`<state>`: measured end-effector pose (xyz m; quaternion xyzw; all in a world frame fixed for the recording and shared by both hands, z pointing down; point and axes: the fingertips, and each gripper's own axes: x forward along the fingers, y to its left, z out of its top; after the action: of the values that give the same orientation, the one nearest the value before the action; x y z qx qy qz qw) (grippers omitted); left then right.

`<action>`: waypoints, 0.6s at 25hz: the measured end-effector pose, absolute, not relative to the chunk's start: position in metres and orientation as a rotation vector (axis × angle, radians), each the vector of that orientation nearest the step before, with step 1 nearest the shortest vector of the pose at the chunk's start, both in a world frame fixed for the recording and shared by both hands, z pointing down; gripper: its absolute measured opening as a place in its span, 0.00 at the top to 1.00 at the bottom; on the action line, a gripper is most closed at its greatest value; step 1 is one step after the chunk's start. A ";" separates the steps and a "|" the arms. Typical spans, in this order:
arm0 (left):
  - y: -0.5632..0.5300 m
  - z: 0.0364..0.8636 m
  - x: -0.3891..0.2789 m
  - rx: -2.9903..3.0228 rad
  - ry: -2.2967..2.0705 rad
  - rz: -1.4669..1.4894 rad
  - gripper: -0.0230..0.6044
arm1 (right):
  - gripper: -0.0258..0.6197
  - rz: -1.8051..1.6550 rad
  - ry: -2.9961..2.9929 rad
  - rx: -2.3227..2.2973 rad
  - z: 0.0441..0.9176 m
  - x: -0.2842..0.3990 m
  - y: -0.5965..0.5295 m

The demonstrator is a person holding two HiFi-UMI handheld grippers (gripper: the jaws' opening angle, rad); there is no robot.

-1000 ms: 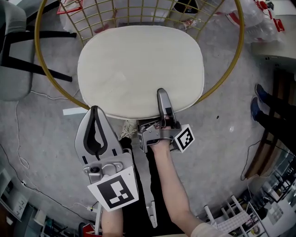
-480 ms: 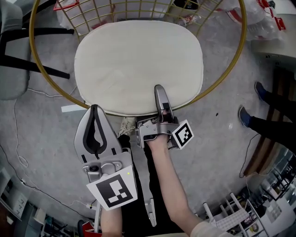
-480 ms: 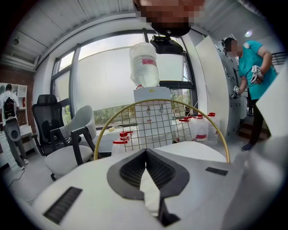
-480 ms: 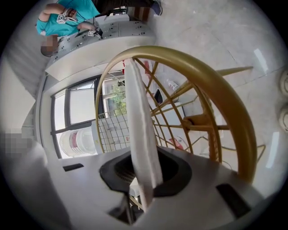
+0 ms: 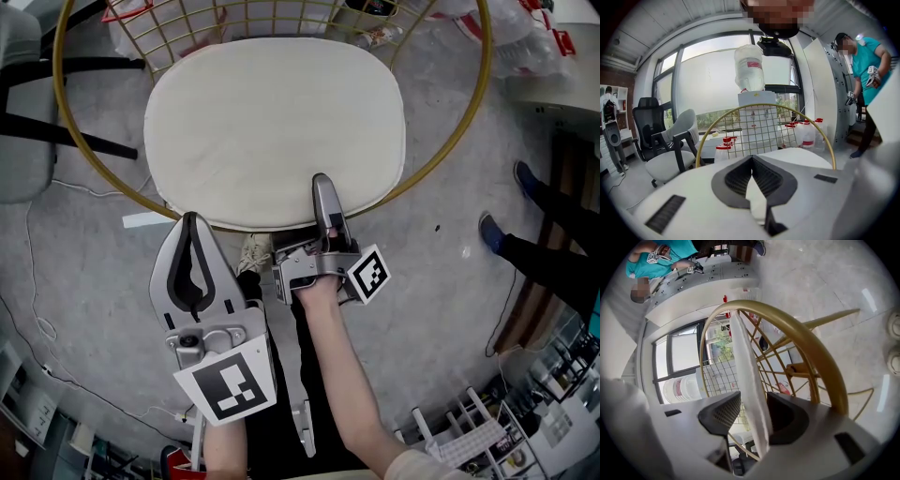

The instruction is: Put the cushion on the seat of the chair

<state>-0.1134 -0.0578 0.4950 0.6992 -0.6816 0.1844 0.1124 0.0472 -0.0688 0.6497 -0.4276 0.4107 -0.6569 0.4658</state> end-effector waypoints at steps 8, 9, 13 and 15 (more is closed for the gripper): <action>-0.051 0.490 -0.109 2.066 -2.007 0.548 0.94 | 0.71 -1.643 1.009 -1.083 0.648 0.052 -0.043; -0.050 0.489 -0.109 2.069 -2.006 0.552 0.94 | 0.71 -1.649 1.007 -1.089 0.648 0.053 -0.037; -0.049 0.484 -0.110 2.065 -2.008 0.530 0.94 | 0.71 -1.665 0.991 -1.105 0.647 0.055 -0.016; -0.047 0.482 -0.110 2.065 -2.018 0.530 0.94 | 0.71 -1.672 0.981 -1.109 0.647 0.055 -0.008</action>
<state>-0.1105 -0.0475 0.4823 0.6998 -0.6837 0.1797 0.1029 0.0551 -0.0075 0.6467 -0.4464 0.3946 -0.6727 0.4388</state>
